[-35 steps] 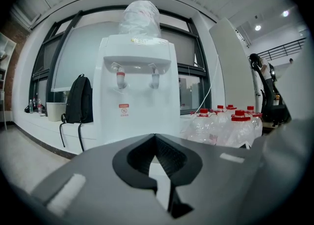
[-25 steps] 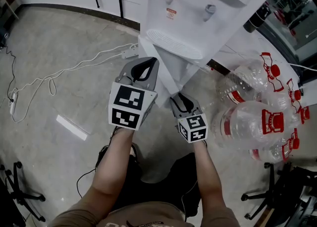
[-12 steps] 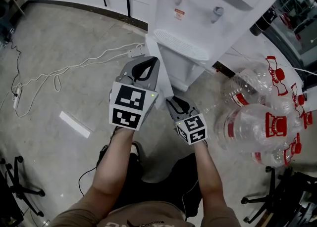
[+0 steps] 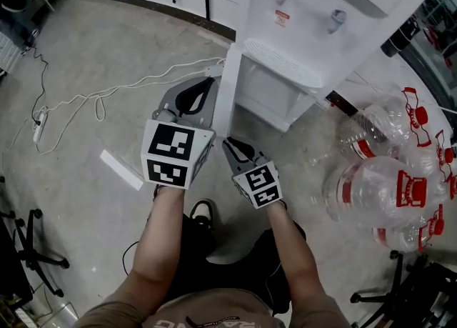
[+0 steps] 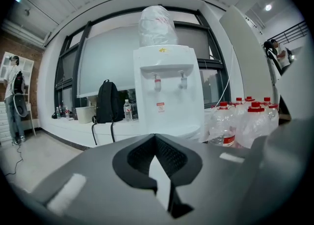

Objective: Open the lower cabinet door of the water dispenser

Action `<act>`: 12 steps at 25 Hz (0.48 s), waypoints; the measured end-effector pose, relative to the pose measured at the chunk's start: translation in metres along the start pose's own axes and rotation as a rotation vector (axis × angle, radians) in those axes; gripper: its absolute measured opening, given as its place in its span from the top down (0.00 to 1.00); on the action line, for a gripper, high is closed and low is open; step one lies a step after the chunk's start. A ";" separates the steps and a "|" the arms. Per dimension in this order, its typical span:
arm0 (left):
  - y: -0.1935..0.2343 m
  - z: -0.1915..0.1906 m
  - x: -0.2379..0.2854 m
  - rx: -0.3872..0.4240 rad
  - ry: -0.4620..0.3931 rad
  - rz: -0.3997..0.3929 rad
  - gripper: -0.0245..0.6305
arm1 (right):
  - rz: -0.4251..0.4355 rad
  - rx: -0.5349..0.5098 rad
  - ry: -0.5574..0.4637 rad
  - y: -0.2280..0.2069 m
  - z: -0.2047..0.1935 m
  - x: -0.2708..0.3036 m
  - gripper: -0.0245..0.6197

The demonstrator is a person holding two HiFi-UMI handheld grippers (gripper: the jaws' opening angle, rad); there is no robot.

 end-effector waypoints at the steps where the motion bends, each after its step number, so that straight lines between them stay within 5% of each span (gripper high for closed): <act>1: 0.006 -0.001 -0.005 0.001 0.004 0.015 0.96 | 0.004 -0.001 -0.003 0.006 0.001 0.008 0.89; 12: 0.064 -0.013 -0.053 -0.016 0.037 0.160 0.96 | 0.045 -0.032 -0.031 0.045 0.020 0.093 0.89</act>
Point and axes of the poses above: the fingertips, and each gripper's own axes: x forward along the fingers, y to its left, z out of its top, the point moved 3 cm from there along -x, backward along the fingers, and after that the axes turned 10 degrees about -y, right-handed, at the moved point
